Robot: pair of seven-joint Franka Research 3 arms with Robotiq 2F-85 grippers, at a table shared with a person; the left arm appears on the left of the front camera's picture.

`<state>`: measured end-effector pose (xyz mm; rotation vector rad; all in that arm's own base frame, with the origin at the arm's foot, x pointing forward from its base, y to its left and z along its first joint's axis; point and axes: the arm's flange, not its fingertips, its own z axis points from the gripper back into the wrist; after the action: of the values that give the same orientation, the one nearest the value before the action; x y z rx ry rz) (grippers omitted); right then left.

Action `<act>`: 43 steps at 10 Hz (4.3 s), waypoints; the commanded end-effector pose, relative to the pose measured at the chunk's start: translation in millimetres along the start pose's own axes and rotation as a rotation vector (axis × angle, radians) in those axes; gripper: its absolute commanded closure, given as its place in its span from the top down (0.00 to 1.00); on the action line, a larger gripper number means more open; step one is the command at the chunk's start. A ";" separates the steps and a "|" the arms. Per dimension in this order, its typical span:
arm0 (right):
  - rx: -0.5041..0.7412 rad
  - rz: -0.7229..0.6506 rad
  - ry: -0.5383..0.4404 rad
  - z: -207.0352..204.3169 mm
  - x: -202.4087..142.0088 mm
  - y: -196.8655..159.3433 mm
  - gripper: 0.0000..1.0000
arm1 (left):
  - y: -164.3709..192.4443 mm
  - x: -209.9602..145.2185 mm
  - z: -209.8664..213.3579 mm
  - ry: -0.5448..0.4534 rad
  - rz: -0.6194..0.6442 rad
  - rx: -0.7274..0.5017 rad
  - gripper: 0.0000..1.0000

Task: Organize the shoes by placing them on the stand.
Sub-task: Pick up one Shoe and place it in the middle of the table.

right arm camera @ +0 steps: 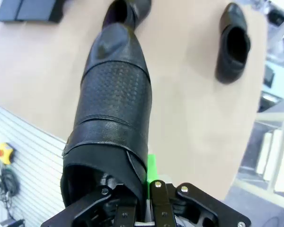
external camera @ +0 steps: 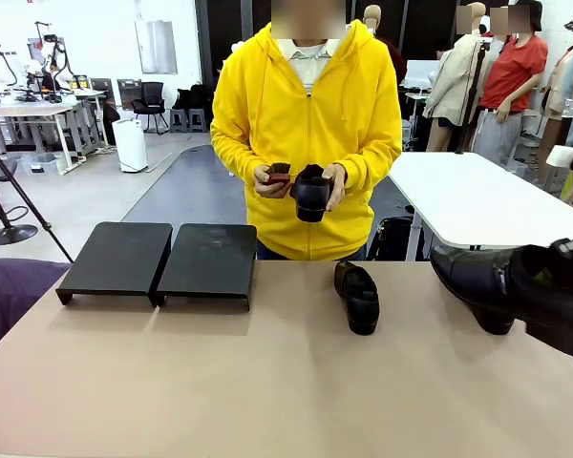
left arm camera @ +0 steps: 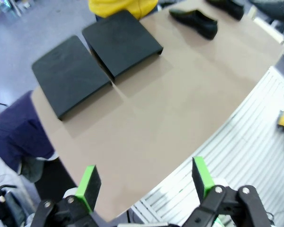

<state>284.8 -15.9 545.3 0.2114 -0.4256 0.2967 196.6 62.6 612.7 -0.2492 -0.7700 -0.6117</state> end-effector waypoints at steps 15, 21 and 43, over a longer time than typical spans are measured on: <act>-0.087 -0.565 0.016 0.0 -34.9 -45.2 0.00 | -1.8 -1.0 1.5 -0.001 0.001 -0.011 1.00; -0.017 -0.445 0.015 -15.6 15.0 86.1 0.00 | -1.8 -1.0 1.5 -0.001 0.001 -0.011 1.00; -0.043 -0.325 0.078 -320.1 97.3 404.8 0.00 | -1.8 -1.0 1.5 -0.001 0.001 -0.011 1.00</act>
<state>341.8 425.7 370.1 0.2183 -0.3071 0.0001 196.2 62.4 612.7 -0.2488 -0.7699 -0.6124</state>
